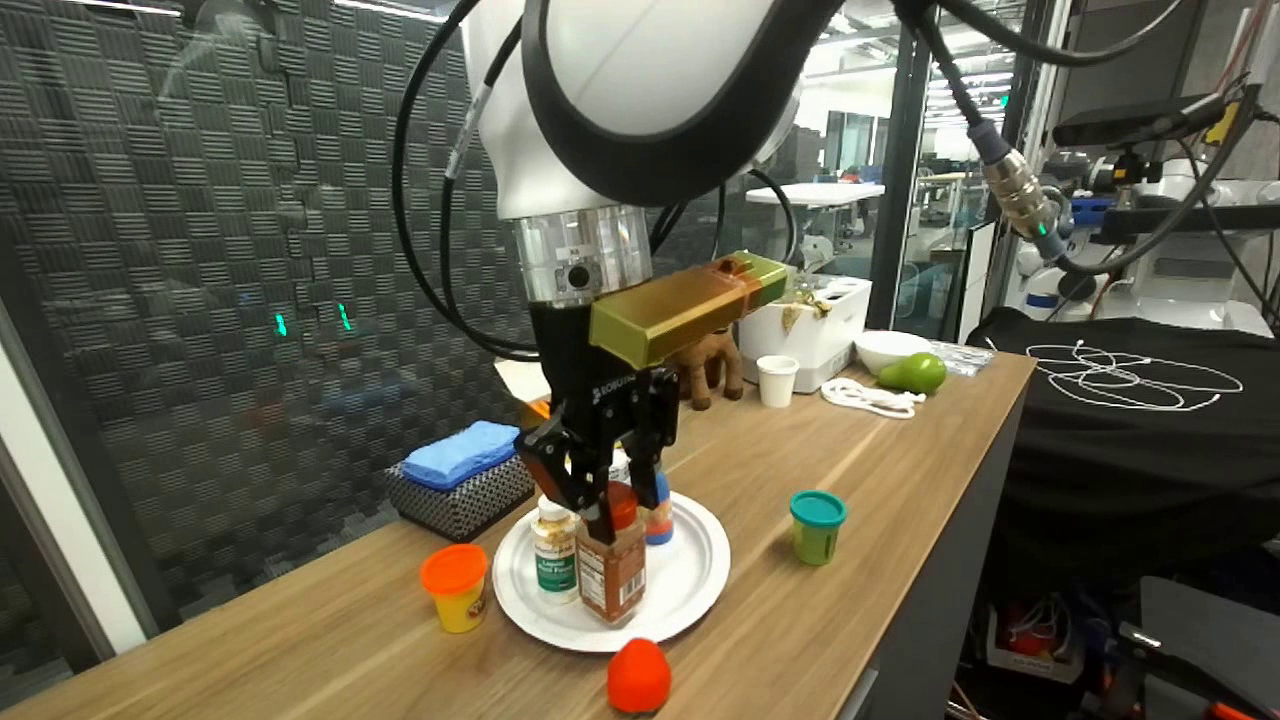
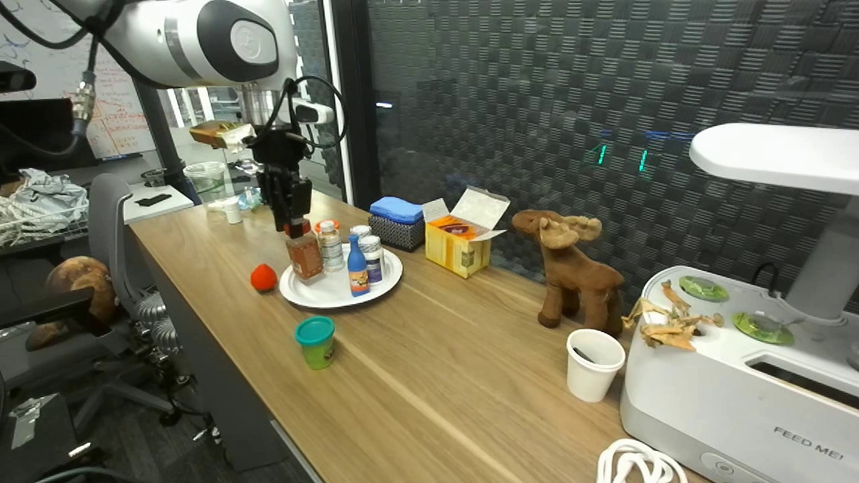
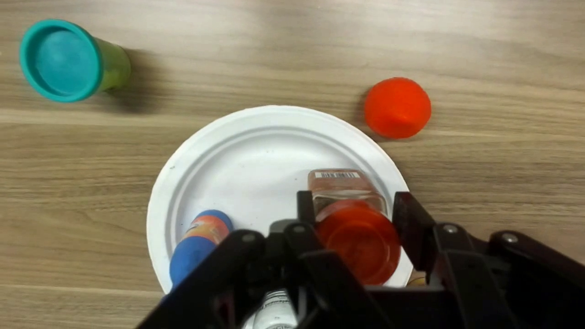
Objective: Put all the bottles and the orange plushie surrounding the white plate on the white plate
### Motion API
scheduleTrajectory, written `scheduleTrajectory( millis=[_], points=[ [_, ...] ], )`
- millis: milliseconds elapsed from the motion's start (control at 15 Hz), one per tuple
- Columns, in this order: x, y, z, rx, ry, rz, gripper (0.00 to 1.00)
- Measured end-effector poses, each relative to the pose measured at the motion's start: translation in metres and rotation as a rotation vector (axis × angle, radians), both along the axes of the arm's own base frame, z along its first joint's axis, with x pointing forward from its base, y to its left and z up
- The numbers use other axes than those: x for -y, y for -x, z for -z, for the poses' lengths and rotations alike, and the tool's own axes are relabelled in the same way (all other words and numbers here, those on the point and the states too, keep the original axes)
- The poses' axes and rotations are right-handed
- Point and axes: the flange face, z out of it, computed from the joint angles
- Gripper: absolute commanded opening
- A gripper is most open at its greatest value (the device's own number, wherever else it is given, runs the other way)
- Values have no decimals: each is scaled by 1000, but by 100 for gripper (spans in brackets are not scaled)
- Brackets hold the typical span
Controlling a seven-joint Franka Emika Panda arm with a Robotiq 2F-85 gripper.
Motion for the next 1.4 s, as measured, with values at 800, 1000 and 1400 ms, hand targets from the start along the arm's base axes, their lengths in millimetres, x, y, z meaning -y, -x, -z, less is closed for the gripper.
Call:
scheduleTrajectory(
  millis=[800,1000,1400],
  points=[
    [9,-25,10,40,48,46,22],
    [15,-36,9,58,50,80,22],
    [22,-45,12,68,65,101,22]
  ],
)
